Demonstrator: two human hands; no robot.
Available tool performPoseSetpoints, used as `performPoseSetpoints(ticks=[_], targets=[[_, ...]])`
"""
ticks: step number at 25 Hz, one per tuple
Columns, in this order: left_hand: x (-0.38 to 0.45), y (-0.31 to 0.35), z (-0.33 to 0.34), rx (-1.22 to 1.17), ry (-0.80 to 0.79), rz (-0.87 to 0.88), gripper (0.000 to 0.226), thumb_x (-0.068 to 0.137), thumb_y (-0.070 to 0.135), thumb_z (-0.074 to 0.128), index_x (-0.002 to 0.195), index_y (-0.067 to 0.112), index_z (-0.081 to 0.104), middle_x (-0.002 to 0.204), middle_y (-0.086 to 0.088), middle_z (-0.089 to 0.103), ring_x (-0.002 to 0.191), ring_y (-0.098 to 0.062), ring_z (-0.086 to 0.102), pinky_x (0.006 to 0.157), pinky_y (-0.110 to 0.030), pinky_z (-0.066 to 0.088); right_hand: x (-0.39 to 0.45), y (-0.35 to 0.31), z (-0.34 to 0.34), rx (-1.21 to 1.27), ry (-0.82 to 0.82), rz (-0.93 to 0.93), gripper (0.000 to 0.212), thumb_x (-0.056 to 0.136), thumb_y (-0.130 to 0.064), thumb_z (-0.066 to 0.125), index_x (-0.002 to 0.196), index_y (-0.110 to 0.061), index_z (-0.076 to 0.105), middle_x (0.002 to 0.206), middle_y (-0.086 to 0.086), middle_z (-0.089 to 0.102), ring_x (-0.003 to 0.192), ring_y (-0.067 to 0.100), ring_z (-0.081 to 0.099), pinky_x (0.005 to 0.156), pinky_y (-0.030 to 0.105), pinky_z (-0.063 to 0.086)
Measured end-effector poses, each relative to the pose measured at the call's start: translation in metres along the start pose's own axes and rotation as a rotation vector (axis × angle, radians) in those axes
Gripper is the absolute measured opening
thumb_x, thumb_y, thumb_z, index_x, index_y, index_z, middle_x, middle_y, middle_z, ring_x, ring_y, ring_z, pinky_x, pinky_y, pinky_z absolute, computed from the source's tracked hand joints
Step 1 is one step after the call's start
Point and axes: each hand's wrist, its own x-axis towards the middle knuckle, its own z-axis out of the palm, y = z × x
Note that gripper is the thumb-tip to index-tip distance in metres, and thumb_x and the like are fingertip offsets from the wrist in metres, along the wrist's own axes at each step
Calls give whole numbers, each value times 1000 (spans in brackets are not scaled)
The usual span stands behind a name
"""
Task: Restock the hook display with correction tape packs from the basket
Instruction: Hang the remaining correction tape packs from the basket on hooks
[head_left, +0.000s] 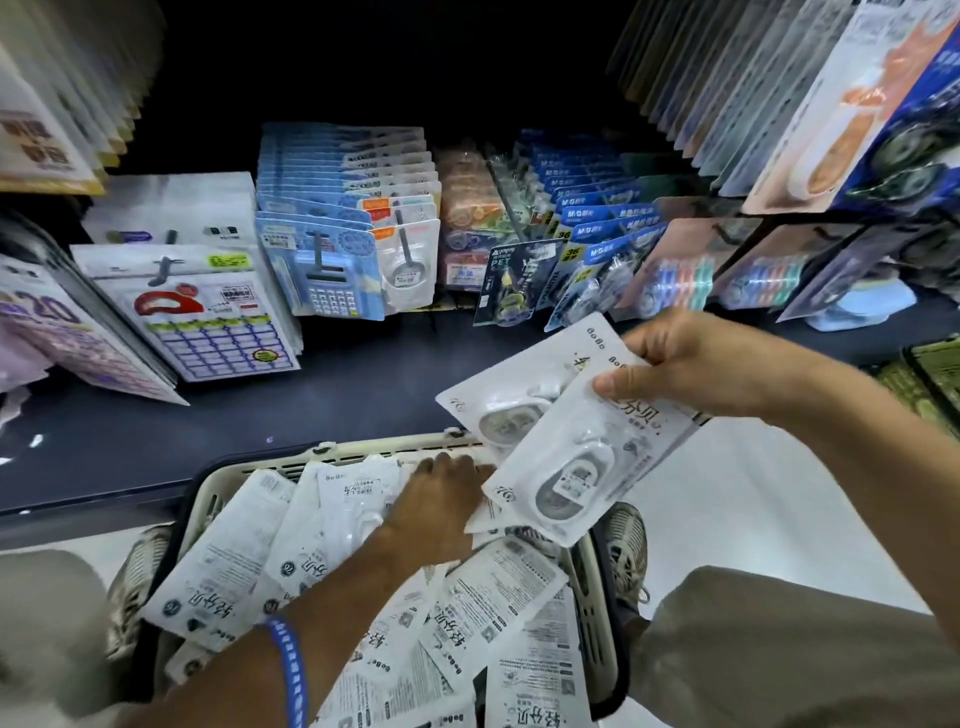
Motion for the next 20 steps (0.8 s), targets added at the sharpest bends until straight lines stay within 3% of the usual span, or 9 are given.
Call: performPoseSetpoints(ticks=[2, 4, 6, 9, 10, 12, 14, 17, 20], targets=[[3, -6, -22, -137, 110, -104, 46, 91, 46, 52, 129, 22, 56, 123, -8, 66, 115, -33, 59, 91, -41, 51, -9, -3, -15, 51, 5, -2, 24, 75, -34, 72, 92, -20, 81, 86, 3, 80, 75, 23, 78, 58, 27, 61], [5, -12, -44, -163, 132, -194, 30, 96, 38, 50, 112, 18, 67, 110, -11, 72, 107, -35, 65, 83, -39, 51, -15, -4, -26, 93, 26, -20, 24, 76, -29, 73, 95, -16, 81, 90, 8, 80, 79, 27, 78, 62, 31, 63], [2, -31, -57, -255, 128, -262, 28, 100, 33, 49, 99, 14, 70, 101, -15, 72, 97, -37, 67, 78, -38, 50, -22, -6, -32, 149, 37, -48, 22, 79, -22, 73, 97, -13, 81, 92, 12, 80, 80, 29, 78, 64, 34, 64], [-23, -66, -50, -686, 172, -254, 36, 100, 24, 60, 67, 7, 59, 67, -9, 58, 63, -24, 53, 65, -34, 41, -28, -11, -31, 260, -49, -66, 21, 79, -19, 73, 96, -13, 82, 96, 15, 79, 79, 26, 77, 62, 31, 62], [-33, -74, -48, -908, 199, -261, 37, 99, 21, 62, 66, 6, 61, 65, -4, 58, 62, -18, 51, 64, -32, 41, -27, -12, -26, 276, -94, -51, 23, 78, -21, 74, 97, -12, 81, 97, 16, 79, 79, 26, 77, 63, 31, 62], [-49, -85, -49, -1340, 247, -310, 27, 101, 18, 60, 81, 7, 76, 81, -6, 76, 69, -16, 66, 68, -28, 52, -15, -11, -8, 237, -167, -14, 28, 78, -22, 75, 100, -6, 80, 99, 18, 78, 80, 25, 77, 66, 33, 63], [-64, -94, -51, -1596, 278, -374, 29, 102, 16, 55, 88, 13, 80, 90, -9, 80, 73, -17, 73, 64, -25, 57, 4, -8, 24, 184, -218, 32, 26, 82, -18, 75, 103, -2, 78, 102, 21, 77, 77, 24, 74, 72, 36, 63], [-90, -107, -58, -1702, 315, -398, 26, 102, 12, 52, 98, 15, 78, 97, -11, 79, 75, -19, 72, 62, -26, 57, 29, -4, 74, 121, -262, 58, 10, 90, -13, 74, 96, -7, 79, 101, 21, 76, 75, 21, 71, 75, 34, 59], [-106, -109, -60, -1691, 314, -395, 24, 102, 7, 49, 103, 10, 73, 107, -19, 73, 85, -28, 68, 73, -33, 53, 46, -10, 101, 172, -316, 5, 6, 89, -16, 76, 91, -14, 81, 94, 13, 79, 77, 19, 72, 75, 31, 59]])
